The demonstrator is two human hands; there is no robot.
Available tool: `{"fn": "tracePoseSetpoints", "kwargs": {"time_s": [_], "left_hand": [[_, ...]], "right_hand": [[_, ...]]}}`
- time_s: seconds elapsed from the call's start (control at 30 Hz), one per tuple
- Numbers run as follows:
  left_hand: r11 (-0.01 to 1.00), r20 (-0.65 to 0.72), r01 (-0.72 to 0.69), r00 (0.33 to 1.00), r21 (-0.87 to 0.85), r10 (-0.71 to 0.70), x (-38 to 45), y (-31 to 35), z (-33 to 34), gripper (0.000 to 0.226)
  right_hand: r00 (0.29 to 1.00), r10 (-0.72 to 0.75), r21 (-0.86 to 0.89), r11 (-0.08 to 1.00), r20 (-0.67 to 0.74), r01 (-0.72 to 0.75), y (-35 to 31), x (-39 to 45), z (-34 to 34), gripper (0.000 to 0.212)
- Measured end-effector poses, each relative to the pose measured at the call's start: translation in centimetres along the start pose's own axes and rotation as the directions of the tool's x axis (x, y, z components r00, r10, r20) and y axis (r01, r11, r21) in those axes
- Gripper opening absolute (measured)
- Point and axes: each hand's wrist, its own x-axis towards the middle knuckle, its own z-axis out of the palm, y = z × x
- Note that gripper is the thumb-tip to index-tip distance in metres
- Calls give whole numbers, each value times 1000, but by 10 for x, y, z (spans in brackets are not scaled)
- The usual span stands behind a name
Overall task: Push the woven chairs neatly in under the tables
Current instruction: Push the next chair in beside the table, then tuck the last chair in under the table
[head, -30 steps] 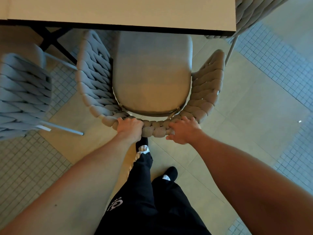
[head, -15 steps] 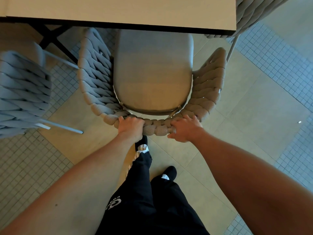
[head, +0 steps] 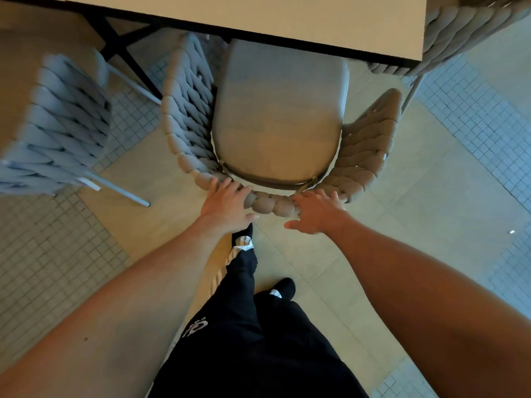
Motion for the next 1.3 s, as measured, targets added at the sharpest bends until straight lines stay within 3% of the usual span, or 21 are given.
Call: {"fn": "tracePoseSetpoints", "kwargs": {"time_s": [0.23,0.67,1.07,1.3], "left_hand": [[979,-66,102,991,-177,-115,-47,-33,-1,74],[816,103,436,896,-379,-431,-135,-161,15,82],[571,159,624,737,-533,-657,-233,-279,36,83],[445,174,663,653,-601,-738,-271,-321,51,84]], "right_hand": [[993,-113,-42,993,-22,112,-53,2,-17,92],[953,-302,-222,927,30,301,-207,21,-68,97],[850,-505,-438,737,151,516,-384,38,-102,94],[789,-570,-530,605,232,593,-464,48,-116,93]]}}
